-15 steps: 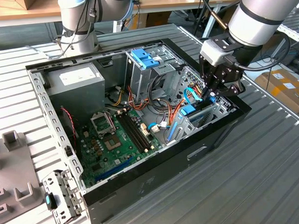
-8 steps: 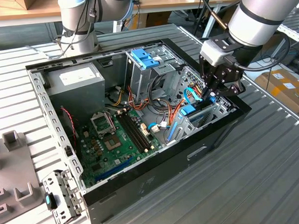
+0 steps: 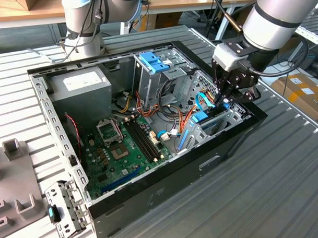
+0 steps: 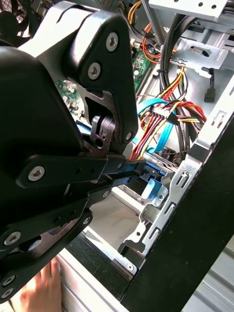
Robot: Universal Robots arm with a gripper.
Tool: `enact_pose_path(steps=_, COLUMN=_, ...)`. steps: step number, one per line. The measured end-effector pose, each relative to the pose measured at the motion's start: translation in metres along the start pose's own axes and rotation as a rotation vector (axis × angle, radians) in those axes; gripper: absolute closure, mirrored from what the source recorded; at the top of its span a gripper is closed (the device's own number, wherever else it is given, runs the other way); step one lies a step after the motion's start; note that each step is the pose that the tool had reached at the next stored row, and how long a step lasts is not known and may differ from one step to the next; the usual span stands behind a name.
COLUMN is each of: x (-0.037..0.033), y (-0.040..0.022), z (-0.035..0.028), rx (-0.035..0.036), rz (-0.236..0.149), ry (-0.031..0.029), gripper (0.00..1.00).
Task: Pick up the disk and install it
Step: 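Insert the second disk wire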
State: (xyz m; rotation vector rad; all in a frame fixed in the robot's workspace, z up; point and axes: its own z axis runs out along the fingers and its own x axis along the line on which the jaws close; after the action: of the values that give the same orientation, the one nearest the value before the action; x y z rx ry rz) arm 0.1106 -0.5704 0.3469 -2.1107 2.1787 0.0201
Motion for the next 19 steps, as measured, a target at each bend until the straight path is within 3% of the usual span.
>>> enact_pose_path(steps=19, x=0.0010, y=0.0002, z=0.0032, rx=0.0000, rz=0.000, ry=0.0001, gripper=0.84)
